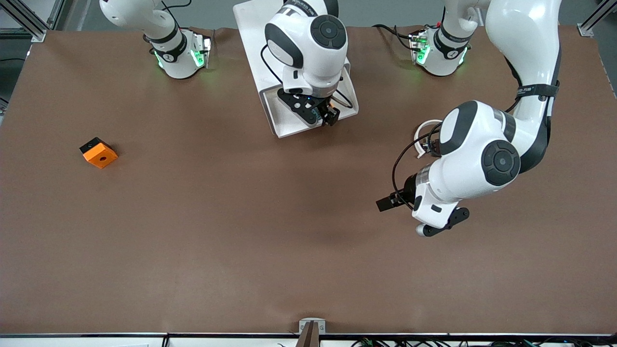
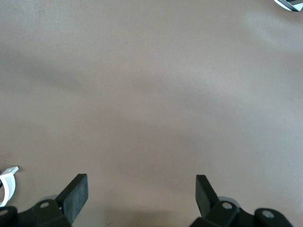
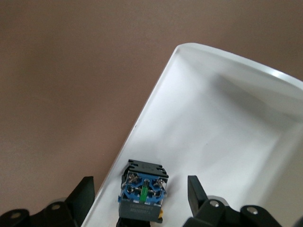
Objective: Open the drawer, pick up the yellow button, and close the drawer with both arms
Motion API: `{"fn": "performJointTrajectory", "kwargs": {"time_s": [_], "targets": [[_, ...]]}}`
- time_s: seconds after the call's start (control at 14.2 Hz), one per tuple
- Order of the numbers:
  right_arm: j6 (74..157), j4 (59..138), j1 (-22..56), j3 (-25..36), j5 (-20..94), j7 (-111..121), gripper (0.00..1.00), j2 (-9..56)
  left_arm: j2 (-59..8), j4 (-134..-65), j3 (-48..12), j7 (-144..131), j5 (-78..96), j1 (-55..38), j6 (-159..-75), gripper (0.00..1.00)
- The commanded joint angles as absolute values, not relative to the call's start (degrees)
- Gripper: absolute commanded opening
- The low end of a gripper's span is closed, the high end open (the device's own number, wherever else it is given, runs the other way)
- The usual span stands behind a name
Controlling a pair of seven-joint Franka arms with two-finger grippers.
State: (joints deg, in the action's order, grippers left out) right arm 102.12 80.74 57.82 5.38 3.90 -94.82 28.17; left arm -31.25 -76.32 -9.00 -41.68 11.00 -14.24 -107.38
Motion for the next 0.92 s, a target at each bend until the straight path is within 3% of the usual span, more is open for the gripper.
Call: {"fn": "performJointTrajectory", "kwargs": {"time_s": [0.0, 0.07, 0.35, 0.64, 0.85], "targets": [[102.0, 79.9, 58.4, 5.9, 4.4, -94.6, 0.88, 29.0, -29.6, -78.5, -9.3, -41.0, 9.8, -14.0, -108.0, 1.0], [102.0, 79.9, 58.4, 5.9, 4.5, -94.6, 0.87, 29.0, -29.6, -78.6, -9.3, -41.0, 9.5, -14.0, -108.0, 1.0], [102.0, 79.9, 58.4, 5.8, 4.5, -94.4, 0.69, 29.0, -29.4, -78.4, -9.3, -41.0, 7.8, -14.0, -108.1, 1.0], [102.0, 79.7, 58.3, 5.9, 5.1, -94.2, 0.66, 28.9, -28.0, -79.1, -9.4, -42.2, 4.0, -14.1, -108.2, 1.0], [102.0, 79.7, 58.2, 5.9, 5.2, -94.1, 0.51, 28.9, -26.6, -79.4, -9.5, -41.8, -0.3, -14.8, -108.5, 1.0]]}}
